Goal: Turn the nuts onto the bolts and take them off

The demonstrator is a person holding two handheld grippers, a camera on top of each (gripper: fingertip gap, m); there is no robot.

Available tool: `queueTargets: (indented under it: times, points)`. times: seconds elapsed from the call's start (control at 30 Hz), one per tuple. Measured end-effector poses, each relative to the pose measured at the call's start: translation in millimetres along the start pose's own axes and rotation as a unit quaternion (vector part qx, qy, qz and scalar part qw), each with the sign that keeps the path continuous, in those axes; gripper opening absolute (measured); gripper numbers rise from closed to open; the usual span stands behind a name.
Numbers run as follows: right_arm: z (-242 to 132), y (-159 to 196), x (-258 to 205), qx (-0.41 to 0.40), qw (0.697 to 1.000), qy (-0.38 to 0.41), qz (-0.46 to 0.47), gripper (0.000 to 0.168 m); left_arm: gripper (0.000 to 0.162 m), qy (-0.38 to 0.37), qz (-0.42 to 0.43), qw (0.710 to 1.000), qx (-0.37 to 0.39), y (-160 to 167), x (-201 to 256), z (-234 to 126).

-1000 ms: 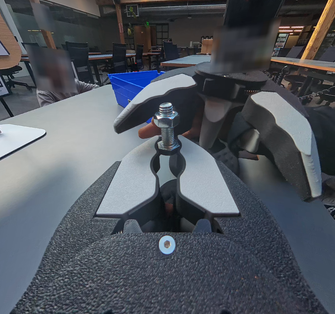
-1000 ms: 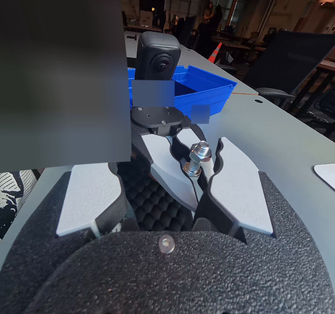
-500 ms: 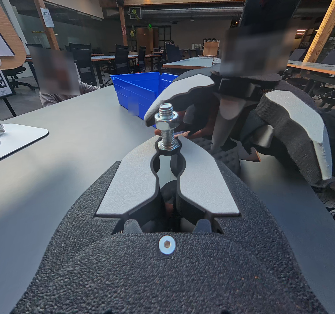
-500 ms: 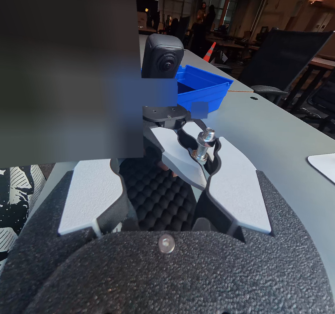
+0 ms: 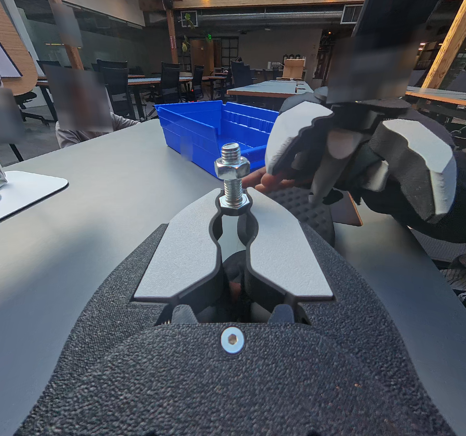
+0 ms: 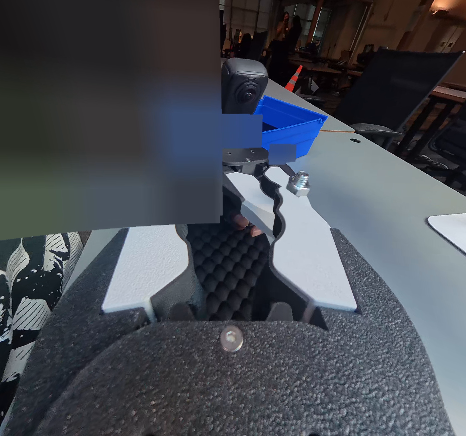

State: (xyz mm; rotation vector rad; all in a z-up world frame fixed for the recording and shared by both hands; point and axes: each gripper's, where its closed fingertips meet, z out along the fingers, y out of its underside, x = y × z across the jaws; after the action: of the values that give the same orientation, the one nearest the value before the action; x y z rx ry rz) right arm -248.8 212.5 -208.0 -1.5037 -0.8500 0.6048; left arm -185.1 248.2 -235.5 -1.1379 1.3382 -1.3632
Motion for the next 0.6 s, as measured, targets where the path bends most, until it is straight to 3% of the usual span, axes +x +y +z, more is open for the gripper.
queueTargets:
  times: [0.07,0.27,0.6]
  points:
    - [-0.9,-1.2,9.3,0.007,1.0,0.018,0.004,0.07,0.014,0.0,0.0,1.0,0.0,0.1,0.0,0.0]
    - [13.0,3.2,28.6,0.01,0.999,0.042,0.017,0.104,0.014,0.004,0.0,1.0,-0.001,0.5,0.8,0.3]
    - [37.2,0.4,20.4,0.009,1.0,0.001,0.013,0.108,0.014,0.005,0.003,1.0,-0.006,1.8,1.6,0.9]
